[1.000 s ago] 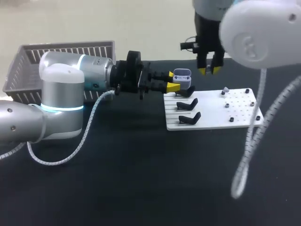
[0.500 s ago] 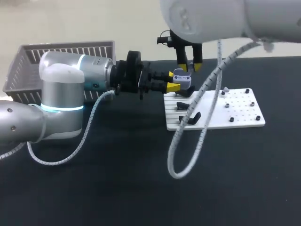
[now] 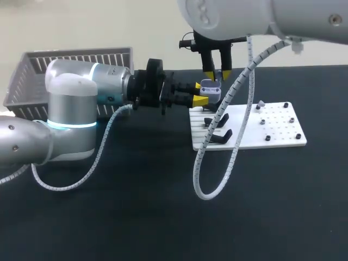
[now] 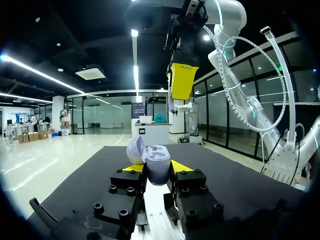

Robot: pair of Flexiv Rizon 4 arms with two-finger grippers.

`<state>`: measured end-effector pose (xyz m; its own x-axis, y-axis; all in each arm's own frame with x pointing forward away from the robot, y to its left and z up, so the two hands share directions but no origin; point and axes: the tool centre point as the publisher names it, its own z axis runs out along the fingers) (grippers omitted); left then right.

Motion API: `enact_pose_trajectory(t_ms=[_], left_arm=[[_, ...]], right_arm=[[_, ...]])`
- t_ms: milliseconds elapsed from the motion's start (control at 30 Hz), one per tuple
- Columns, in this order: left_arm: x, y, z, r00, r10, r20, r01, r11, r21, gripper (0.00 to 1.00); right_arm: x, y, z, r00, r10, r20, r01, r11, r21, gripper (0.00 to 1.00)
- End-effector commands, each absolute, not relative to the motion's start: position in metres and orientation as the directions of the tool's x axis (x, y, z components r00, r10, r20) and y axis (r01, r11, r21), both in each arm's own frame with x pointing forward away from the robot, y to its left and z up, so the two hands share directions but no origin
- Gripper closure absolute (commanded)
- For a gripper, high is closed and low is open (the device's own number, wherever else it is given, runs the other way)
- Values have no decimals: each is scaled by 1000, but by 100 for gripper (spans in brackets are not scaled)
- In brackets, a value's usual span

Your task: Pick up each earbud case from the left stands, insert the matching earbuds, close the lid, and place the case in the box.

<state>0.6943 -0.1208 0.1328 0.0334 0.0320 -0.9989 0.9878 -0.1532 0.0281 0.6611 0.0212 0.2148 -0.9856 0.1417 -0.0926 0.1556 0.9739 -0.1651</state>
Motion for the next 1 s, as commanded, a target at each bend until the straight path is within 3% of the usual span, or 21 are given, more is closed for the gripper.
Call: enact_pose_trajectory(t_ms=[33,200,333,1000], left_arm=[[695,-121,132,34,30,-999,988,-153,29,100],[695,-121,132,34,30,-999,988,-153,29,100],[695,-121,132,34,30,-999,988,-153,29,100],[695,-121,132,34,30,-999,988,-153,29,100]], right_arm=[[663,22,214,-969,226,-96,239,959,-151,100],[667,20,209,-854,512,-90,520,842,-146,100],[664,21,205,-779,621,-92,628,768,-127,100],[663,21,204,-710,703,-31,703,706,-83,100]])
